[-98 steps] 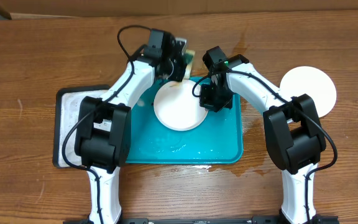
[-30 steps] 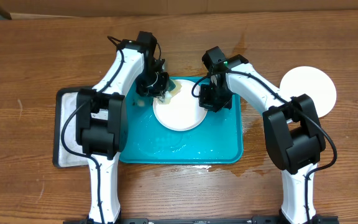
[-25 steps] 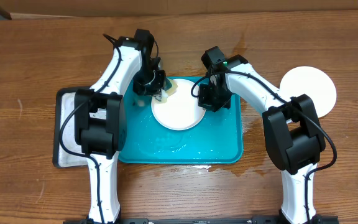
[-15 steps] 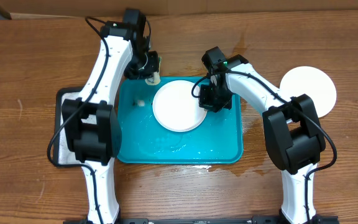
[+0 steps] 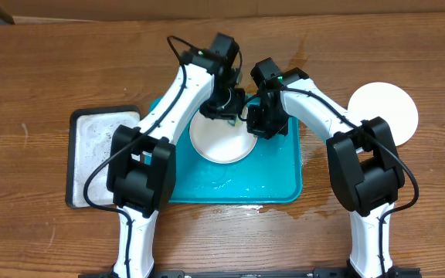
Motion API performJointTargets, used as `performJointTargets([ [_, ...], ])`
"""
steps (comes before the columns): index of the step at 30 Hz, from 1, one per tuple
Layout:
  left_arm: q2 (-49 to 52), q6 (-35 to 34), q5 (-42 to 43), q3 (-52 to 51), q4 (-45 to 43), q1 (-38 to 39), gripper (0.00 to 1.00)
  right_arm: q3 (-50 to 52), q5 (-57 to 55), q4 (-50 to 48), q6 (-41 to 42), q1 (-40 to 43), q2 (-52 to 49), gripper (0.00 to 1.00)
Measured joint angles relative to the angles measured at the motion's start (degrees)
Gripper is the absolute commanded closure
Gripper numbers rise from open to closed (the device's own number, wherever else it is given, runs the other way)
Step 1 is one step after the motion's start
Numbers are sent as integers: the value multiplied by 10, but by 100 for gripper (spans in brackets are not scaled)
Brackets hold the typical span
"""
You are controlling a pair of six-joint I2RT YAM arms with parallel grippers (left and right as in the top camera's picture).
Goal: Clean dirty plates on tray and stack at the side
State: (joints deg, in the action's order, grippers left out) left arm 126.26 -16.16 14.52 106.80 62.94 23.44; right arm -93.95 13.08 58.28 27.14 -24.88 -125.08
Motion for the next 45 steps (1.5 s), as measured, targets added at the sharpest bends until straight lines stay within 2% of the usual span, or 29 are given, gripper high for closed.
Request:
performJointTargets([
  [13, 0, 0, -4, -129, -198, -27, 96, 0, 0, 0, 0, 0, 0, 96],
  [15, -3, 0, -11, -134, -205, -27, 96, 0, 0, 0, 0, 0, 0, 96],
  [21, -8, -6, -38, -134, -184, -36, 96, 0, 0, -2, 0, 0, 0, 96],
  [26, -12, -19, -67, -133, -155, -73, 96, 0, 1, -2, 0, 0, 0, 96],
  [31, -13, -19, -65, -131, -127, -111, 96, 0, 14, -14, 0, -4, 0, 96],
  [38, -23, -19, -68, -112, -57, -122, 96, 0, 24, -13, 0, -10, 0, 96],
  [41, -59, -21, -93, -109, -46, -127, 96, 0, 12, 1, 0, -9, 0, 96],
  [45, -160, -28, -129, -101, -20, -146, 96, 0, 6, 1, 0, -2, 0, 95],
])
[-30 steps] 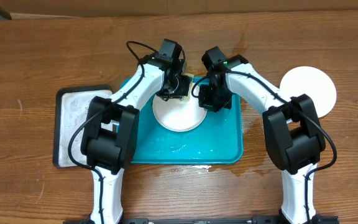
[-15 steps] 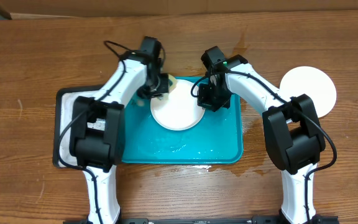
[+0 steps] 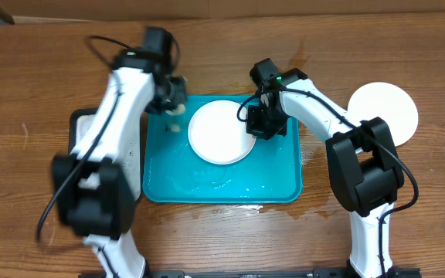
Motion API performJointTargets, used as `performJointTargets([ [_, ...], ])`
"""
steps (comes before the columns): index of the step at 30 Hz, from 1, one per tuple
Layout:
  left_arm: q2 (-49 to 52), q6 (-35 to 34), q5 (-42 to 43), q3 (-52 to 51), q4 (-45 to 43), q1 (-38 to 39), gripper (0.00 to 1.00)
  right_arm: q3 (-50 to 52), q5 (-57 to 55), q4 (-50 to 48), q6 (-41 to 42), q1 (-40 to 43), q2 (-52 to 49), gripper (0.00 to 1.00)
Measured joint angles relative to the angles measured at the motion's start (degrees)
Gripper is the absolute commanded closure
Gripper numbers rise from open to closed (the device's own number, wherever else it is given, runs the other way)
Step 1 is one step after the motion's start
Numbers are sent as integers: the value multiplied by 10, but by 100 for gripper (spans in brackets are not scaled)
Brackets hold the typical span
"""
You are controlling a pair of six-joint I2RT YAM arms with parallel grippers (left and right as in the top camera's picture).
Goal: Clean dirty plates on tray and stack at the side
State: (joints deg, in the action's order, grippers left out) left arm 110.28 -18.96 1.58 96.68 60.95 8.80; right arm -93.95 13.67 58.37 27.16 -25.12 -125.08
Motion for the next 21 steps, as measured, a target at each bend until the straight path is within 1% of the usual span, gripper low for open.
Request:
performJointTargets([
  [1, -26, -2, -9, 4, 9, -5, 96, 0, -1, 0, 0, 0, 0, 92],
  [3, -69, -3, -25, 11, 25, -12, 96, 0, -5, 0, -1, 1, 0, 76],
  [5, -109, -4, -38, 16, 45, -19, 96, 0, -7, 2, -1, 1, 0, 67],
  [8, -152, -4, -49, 19, 92, -34, 96, 0, -9, 1, -2, 1, 0, 67],
  [11, -158, -3, -51, 19, 144, -57, 96, 0, -10, 5, -2, 1, 0, 67],
  [13, -153, 2, -52, 18, 163, -75, 96, 0, -10, 16, -2, 1, 0, 67],
  [14, -151, 9, -52, 18, 171, -83, 96, 0, -10, 21, -2, 1, 0, 67],
  [15, -150, 14, -50, 15, 178, -91, 96, 0, -10, 25, -2, 1, 0, 72],
  [17, -149, 25, -48, 10, 183, -103, 96, 0, -10, 26, -1, 0, 0, 92],
  [18, -148, 30, -47, 7, 183, -108, 96, 0, -11, 24, 1, 0, 0, 96],
  [21, -146, 45, -44, -2, 184, -121, 96, 0, -10, 17, -1, 0, 0, 96],
])
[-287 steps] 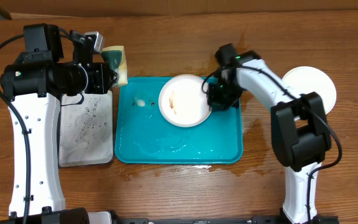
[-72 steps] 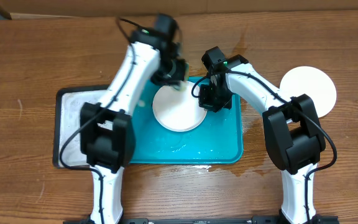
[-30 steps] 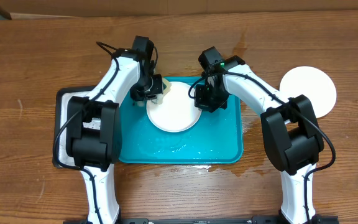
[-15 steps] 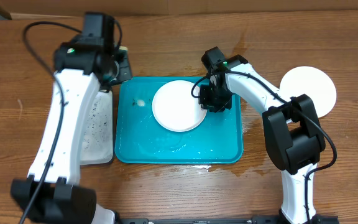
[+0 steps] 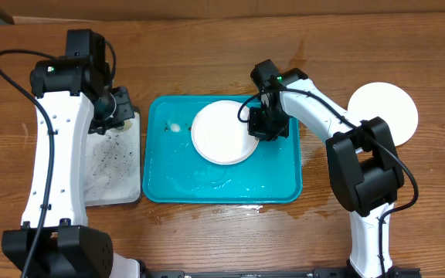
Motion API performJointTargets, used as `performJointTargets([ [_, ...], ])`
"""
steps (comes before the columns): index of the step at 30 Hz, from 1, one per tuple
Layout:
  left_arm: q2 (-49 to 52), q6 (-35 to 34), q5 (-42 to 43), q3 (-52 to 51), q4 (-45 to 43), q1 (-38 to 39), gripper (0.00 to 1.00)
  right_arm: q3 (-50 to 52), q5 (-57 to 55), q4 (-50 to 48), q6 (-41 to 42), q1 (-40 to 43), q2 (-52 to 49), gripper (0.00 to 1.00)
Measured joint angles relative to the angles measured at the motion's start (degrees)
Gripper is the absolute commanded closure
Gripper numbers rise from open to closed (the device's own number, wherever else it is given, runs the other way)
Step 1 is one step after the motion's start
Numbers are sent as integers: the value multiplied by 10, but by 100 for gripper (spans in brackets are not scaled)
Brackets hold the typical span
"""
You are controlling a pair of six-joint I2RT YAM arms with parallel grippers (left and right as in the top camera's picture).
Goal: Clean dirty plates on tray and stack at the side
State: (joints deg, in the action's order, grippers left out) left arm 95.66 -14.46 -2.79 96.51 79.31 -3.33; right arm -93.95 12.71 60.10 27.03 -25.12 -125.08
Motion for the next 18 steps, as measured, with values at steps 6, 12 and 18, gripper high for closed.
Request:
performJointTargets([
  [6, 0, 23, 4, -30, 0, -34, 96, 0, 0, -5, -5, 0, 0, 96],
  [12, 1, 44, 33, -62, -9, -73, 96, -48, -13, 43, -29, -1, 0, 96],
  [18, 2, 119, 193, -63, -33, -122, 96, -149, -121, 127, -38, -21, 2, 96],
])
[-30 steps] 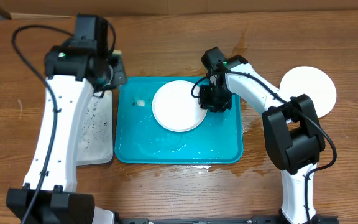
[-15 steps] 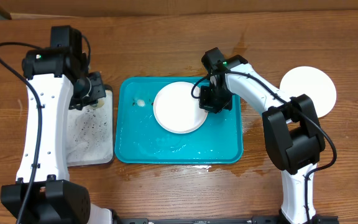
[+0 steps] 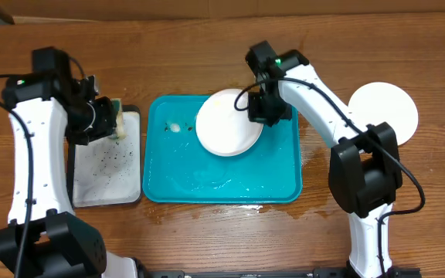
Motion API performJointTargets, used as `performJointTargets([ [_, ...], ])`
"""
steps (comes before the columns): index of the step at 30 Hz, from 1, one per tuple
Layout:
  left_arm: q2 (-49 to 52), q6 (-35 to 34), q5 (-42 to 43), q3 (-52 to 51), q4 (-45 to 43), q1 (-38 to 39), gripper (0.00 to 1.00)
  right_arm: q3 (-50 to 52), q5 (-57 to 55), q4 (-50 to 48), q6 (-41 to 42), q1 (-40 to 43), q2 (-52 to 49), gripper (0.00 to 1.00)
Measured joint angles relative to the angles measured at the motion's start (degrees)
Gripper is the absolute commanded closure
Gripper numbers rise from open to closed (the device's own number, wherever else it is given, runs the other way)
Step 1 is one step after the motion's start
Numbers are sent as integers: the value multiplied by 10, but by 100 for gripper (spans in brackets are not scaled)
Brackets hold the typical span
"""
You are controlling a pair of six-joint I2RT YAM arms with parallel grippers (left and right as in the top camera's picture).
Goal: Clean dirty plates on tray and stack at the side
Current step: 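Lift the white plate with the right gripper toward the black tray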
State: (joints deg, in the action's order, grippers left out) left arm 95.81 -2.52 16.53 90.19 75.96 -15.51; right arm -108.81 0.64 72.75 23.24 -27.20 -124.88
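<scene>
A white plate (image 3: 226, 125) hangs tilted over the back of the teal tray (image 3: 222, 189). My right gripper (image 3: 259, 108) is shut on the plate's right rim. My left gripper (image 3: 108, 120) is off to the left, over the back edge of the speckled white mat (image 3: 107, 166). It is shut on a small yellow-green sponge (image 3: 117, 118). A second white plate (image 3: 383, 114) lies flat on the table at the far right.
The teal tray's floor is wet, with a small blob of foam (image 3: 174, 127) near its back left corner. A dark tray edge (image 3: 71, 166) shows under the mat. Cardboard runs along the table's back edge (image 3: 207, 6).
My left gripper has moved a little further left and toward the front over the mat, sponge still in it. The right gripper has shifted back, and the plate now sits higher and more tilted.
At first both grippers were at the plate in the tray, the left one on top of it. Then the left gripper stood at the tray's back left corner, then over the mat. The right gripper kept hold of the rim throughout and now holds the plate raised.
</scene>
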Motion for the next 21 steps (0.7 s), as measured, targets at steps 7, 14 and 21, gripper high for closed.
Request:
performJointTargets([
  [7, -1, 97, 323, 5, -10, -110, 96, -45, -116, -4, -5, -98, 9, 96],
  [14, -25, 120, 542, 7, 4, -208, 96, -45, -186, -77, -8, -227, 9, 96],
  [21, -58, 122, 598, 10, 12, -212, 96, -67, -223, -101, -10, -288, 9, 96],
])
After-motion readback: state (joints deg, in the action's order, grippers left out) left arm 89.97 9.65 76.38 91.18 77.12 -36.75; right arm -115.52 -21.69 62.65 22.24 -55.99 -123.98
